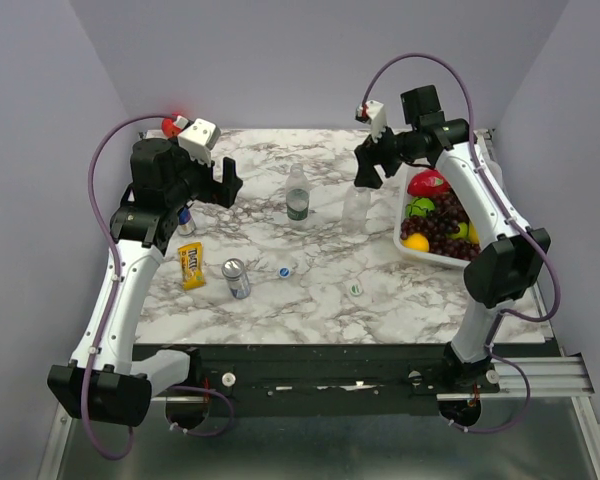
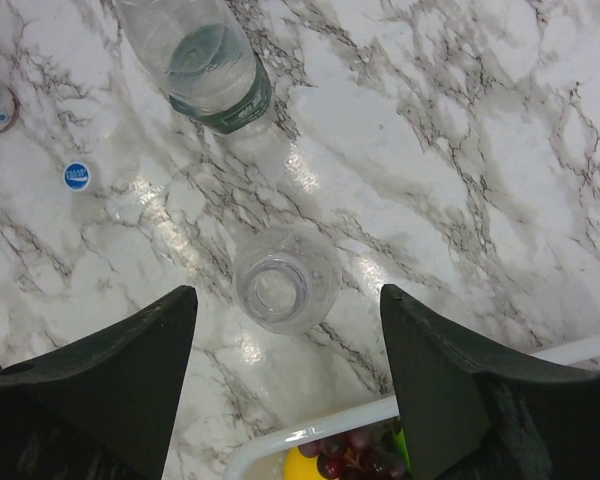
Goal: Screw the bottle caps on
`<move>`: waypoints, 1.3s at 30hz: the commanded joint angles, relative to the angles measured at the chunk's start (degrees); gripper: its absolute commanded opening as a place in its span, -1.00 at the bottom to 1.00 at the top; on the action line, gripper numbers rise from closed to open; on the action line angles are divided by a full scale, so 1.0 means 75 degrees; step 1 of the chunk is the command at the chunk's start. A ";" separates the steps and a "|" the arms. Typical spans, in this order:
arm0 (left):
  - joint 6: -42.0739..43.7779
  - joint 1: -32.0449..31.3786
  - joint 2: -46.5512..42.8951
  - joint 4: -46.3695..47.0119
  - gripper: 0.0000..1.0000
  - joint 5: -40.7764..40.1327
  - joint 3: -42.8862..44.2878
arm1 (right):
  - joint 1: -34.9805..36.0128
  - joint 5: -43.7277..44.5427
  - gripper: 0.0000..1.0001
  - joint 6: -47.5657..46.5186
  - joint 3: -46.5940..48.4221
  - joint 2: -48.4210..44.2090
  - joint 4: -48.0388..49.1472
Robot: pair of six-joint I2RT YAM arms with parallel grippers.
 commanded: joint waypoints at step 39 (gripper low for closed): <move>0.0782 -0.0304 0.0197 -0.0469 0.97 0.1031 -0.0119 | 0.0324 0.0074 -0.70 -0.0572 -0.0448 -0.0497 -0.0546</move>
